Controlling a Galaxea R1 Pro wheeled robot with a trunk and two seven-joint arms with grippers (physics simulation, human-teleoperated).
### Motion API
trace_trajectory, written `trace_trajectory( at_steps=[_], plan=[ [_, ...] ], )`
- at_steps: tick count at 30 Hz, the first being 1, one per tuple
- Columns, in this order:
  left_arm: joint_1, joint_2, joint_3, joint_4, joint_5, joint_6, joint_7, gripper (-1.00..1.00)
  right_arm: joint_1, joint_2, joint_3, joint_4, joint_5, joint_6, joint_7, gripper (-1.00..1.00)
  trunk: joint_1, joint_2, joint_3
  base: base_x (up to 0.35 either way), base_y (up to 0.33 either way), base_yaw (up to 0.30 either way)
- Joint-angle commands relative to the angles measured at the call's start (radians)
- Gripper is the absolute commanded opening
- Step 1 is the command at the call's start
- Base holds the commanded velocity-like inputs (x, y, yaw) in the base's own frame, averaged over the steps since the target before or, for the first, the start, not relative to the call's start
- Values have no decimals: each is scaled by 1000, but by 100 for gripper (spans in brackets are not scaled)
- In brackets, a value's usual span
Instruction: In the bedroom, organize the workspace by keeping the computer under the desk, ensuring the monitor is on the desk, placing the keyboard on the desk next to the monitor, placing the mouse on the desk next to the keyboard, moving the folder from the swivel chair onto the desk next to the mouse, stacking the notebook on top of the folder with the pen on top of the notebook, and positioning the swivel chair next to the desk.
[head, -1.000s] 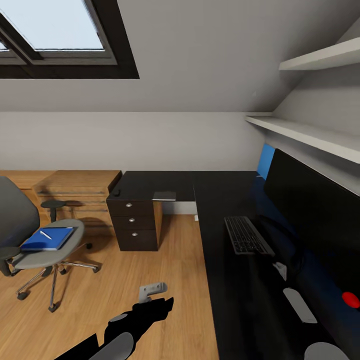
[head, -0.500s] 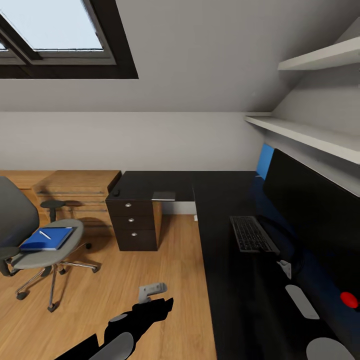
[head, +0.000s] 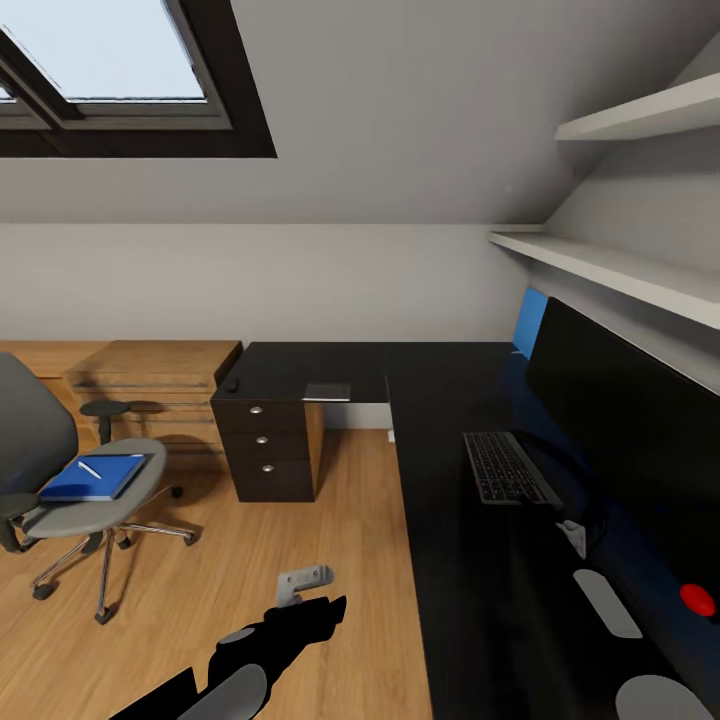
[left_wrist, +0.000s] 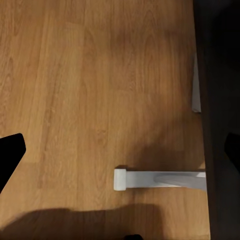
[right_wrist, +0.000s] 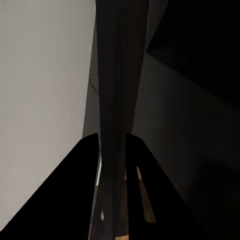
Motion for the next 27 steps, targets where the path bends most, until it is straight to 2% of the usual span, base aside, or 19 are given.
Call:
trace_trajectory(
  at_steps=[1,19,20,27],
  plan=[
    [-1,1,-2,-2,3,3,6,100,0,0,-3,3,-2,8,-44,-100,0,-1,-2,0,0,0],
    [-1,0,-2,-1,1,3,8,100,0,-1,-3,3,-1,13,-43,-100,0,-1,-2,47,19,0],
    [-1,0,-2,-1,1,3,8,100,0,-3,-3,3,-1,13,-43,100,0,-1,-2,0,0,0],
    [-2,-1,-2,19,1,2,5,100,0,-9,-3,2,-1,13,-43,100,0,-1,-2,0,0,0]
  ],
)
